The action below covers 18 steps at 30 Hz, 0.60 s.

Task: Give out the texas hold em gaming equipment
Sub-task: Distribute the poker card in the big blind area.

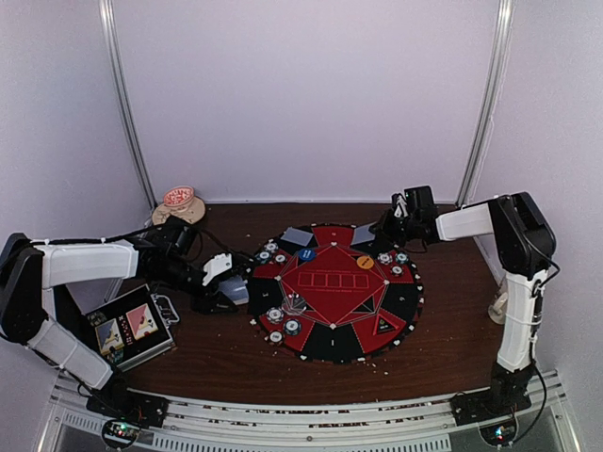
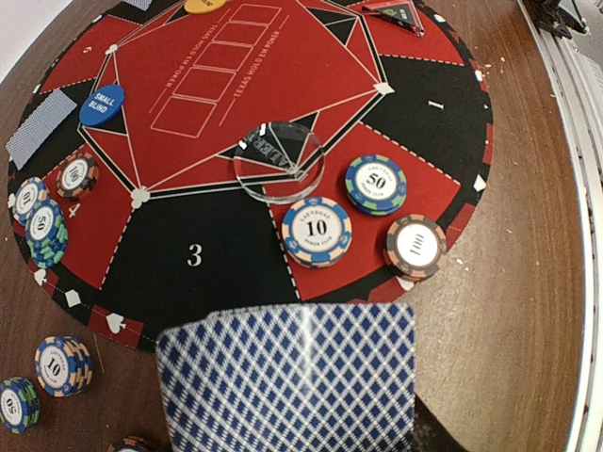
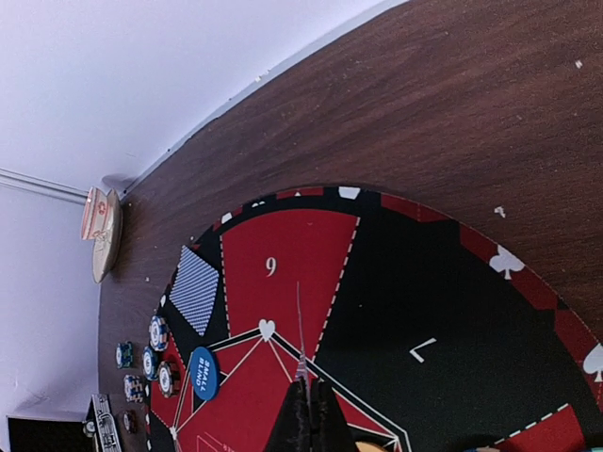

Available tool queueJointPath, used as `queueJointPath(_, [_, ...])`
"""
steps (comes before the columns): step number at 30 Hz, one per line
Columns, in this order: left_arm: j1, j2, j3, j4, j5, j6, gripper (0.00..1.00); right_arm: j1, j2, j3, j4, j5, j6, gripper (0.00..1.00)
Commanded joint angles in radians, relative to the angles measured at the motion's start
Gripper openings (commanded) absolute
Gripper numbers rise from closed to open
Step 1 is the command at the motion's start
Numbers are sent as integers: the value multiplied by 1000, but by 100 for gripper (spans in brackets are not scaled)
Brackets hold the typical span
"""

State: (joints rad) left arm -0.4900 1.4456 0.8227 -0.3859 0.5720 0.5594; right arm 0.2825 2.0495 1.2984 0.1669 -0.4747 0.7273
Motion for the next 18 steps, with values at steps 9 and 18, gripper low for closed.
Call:
queueJointPath(9, [5,10,-2,20,11,16,45,-59,119,129,-109,-19,-57,2])
queueJointPath(18, [6,16,-2,20,11,17,45,-65,163,263,-264,101,-130,42])
